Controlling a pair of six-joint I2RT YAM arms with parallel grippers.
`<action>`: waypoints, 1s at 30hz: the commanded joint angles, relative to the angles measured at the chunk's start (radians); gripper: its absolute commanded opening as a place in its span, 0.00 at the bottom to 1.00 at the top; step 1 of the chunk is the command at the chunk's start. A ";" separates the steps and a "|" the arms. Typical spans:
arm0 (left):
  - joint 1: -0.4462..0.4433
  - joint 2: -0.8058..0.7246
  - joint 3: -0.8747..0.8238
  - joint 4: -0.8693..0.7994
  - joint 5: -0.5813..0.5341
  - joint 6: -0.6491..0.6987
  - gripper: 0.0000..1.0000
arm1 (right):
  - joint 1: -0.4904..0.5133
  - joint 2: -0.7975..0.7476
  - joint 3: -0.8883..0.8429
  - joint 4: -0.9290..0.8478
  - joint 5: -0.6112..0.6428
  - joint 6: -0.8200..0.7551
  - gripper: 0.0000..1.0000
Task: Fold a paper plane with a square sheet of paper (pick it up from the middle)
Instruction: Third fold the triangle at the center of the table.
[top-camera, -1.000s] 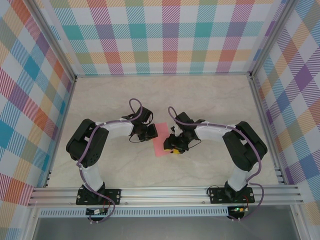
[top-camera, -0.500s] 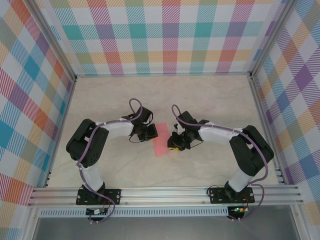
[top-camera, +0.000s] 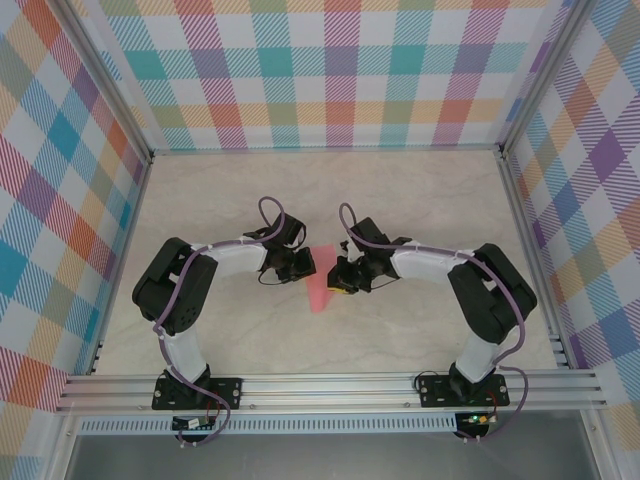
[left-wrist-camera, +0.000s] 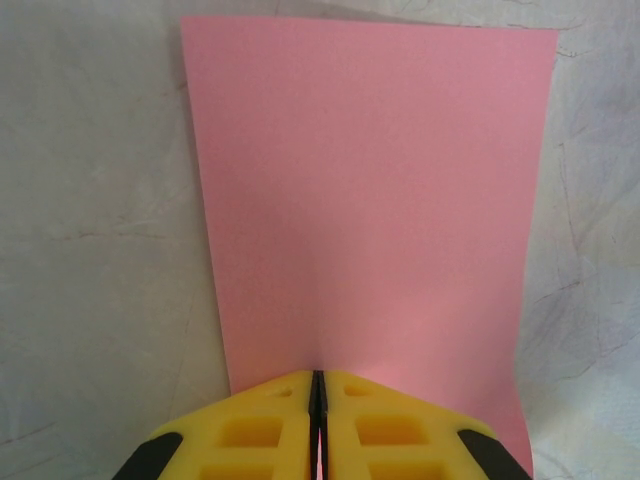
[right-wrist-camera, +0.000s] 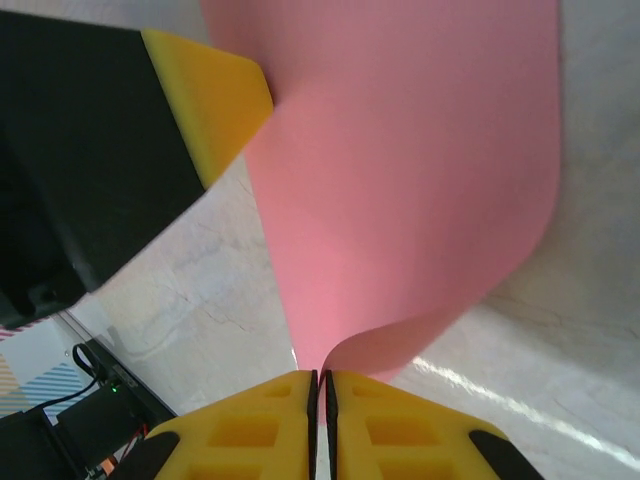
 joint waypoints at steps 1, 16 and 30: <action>-0.007 -0.025 0.007 -0.007 -0.002 0.020 0.11 | 0.005 0.036 0.042 0.036 -0.027 -0.004 0.13; 0.016 0.000 0.060 -0.012 -0.112 0.010 0.12 | 0.011 0.113 0.098 0.028 -0.021 -0.066 0.14; 0.016 0.067 0.081 -0.063 -0.121 0.010 0.07 | 0.014 0.153 0.138 0.065 -0.034 -0.081 0.14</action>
